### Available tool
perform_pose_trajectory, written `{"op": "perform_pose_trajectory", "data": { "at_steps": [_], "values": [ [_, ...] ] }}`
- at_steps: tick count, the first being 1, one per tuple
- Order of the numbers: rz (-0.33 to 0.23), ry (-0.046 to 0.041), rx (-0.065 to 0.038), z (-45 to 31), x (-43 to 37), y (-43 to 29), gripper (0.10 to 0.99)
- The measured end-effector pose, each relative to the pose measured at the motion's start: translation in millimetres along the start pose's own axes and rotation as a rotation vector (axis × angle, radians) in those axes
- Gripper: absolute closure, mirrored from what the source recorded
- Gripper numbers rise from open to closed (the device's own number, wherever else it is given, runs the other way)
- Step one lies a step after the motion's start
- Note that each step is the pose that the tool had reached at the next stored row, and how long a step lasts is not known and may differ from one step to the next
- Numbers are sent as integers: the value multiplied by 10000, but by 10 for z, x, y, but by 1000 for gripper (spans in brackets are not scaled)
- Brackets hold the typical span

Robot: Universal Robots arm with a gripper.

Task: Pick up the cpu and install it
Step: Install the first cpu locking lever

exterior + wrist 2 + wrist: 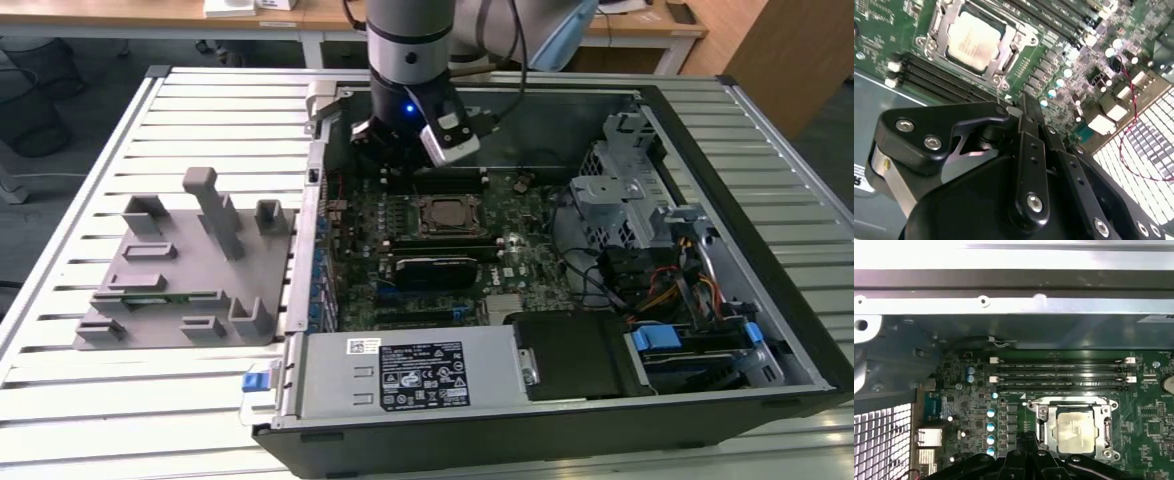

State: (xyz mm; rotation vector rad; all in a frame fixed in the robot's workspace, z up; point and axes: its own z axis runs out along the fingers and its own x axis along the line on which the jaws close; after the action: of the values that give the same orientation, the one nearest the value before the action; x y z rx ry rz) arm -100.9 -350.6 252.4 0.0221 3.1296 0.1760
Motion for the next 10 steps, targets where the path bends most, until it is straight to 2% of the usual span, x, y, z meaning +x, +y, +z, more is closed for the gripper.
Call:
{"op": "perform_pose_trajectory", "data": {
  "at_steps": [3, 10],
  "values": [
    [1, 1, 1, 3, 39, 29, 980],
    [1, 0, 0, 18, 110, 166, 980]
  ]
}}
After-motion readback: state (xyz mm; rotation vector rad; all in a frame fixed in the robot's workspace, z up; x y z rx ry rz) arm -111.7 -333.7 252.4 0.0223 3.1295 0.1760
